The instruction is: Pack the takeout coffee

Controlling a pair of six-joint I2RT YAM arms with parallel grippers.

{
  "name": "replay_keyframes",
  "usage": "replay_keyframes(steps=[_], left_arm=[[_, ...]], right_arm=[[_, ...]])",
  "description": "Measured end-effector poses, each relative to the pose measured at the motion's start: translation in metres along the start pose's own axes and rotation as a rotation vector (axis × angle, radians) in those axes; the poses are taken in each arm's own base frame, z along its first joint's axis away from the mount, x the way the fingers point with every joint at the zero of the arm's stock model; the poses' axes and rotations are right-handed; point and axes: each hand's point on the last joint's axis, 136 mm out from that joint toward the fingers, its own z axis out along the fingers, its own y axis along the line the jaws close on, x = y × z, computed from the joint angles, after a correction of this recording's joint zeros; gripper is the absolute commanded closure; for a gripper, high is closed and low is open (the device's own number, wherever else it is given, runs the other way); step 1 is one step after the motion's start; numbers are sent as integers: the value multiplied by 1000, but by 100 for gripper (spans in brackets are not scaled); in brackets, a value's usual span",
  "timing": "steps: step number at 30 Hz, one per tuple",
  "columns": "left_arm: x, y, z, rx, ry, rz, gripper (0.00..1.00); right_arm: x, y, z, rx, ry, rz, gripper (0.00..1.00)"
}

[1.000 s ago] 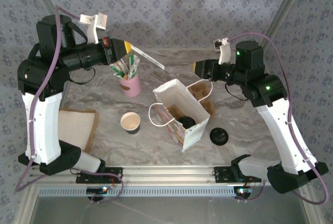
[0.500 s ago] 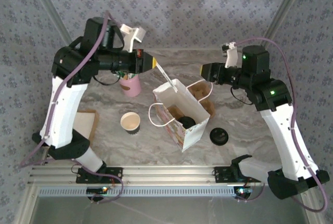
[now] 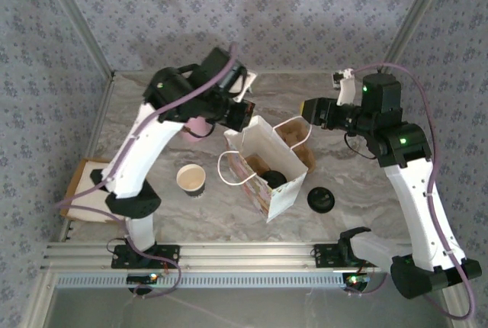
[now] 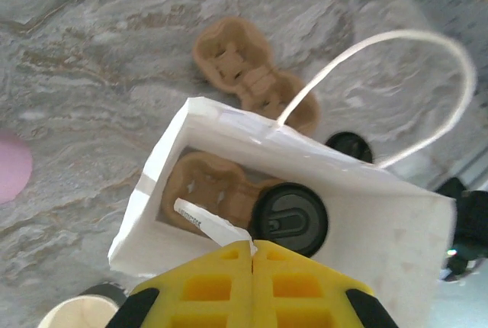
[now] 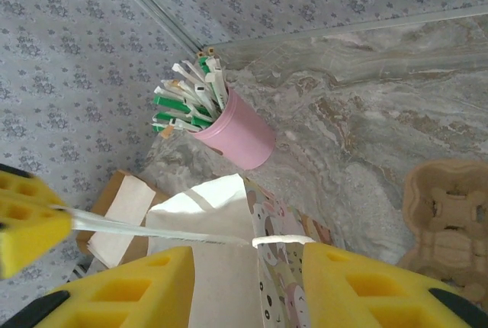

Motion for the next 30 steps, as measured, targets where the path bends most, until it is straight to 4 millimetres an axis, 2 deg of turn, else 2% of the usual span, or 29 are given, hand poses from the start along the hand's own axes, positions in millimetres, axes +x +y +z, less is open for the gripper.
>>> replay_keyframes(steps=[5, 9, 13, 17, 26, 30], left_arm=[[10, 5, 45, -101, 102, 37, 100], [17, 11, 71, -165, 164, 53, 100], [22, 11, 88, -194, 197, 68, 100], [27, 10, 97, -216, 219, 84, 100], [70, 27, 140, -303, 386, 95, 100], [68, 26, 144, -292, 363, 82, 100]], right_arm=[[6, -3, 3, -4, 19, 11, 56], [8, -7, 3, 1, 22, 19, 56], [11, -6, 2, -7, 24, 19, 56], [12, -6, 3, -15, 24, 18, 56], [18, -3, 7, -43, 48, 19, 56], [21, 1, 8, -56, 57, 9, 56]])
